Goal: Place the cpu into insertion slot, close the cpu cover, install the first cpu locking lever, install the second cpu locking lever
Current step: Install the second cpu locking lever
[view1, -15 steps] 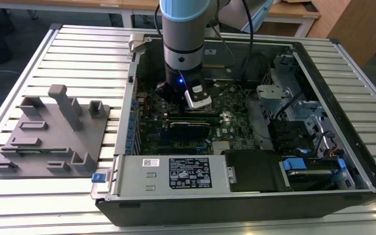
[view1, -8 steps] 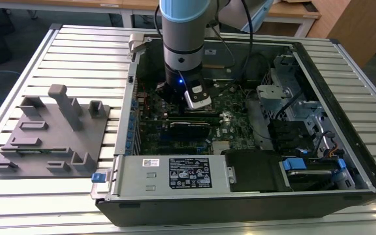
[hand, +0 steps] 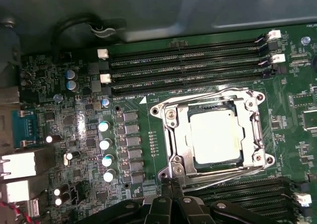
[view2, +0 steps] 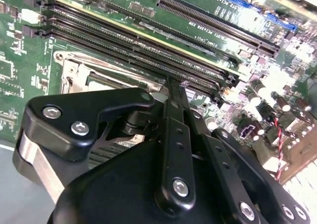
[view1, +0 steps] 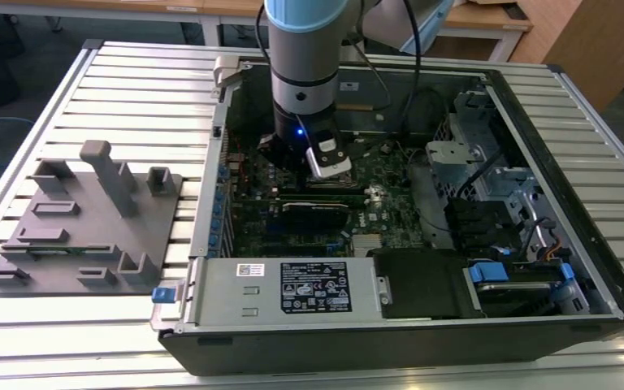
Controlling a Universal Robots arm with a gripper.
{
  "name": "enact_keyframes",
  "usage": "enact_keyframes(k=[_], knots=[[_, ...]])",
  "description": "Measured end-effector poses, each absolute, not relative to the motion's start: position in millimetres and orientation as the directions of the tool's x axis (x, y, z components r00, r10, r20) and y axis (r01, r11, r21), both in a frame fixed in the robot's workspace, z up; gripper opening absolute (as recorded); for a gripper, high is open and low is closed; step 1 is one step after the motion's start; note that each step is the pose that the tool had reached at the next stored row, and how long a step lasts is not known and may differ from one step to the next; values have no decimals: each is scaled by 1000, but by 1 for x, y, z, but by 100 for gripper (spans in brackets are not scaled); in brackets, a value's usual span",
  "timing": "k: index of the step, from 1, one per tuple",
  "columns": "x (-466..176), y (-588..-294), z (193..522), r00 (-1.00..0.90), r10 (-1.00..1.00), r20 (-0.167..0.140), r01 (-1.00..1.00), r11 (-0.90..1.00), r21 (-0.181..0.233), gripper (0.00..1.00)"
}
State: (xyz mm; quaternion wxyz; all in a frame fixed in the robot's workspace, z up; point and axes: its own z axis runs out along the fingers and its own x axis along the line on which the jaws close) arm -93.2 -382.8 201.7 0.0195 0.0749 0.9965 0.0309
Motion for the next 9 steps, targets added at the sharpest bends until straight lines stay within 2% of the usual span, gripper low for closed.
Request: enact_keyframes(k=[9], knots=[[-93,-385,204,-988,151,-33,148,986,70,10]])
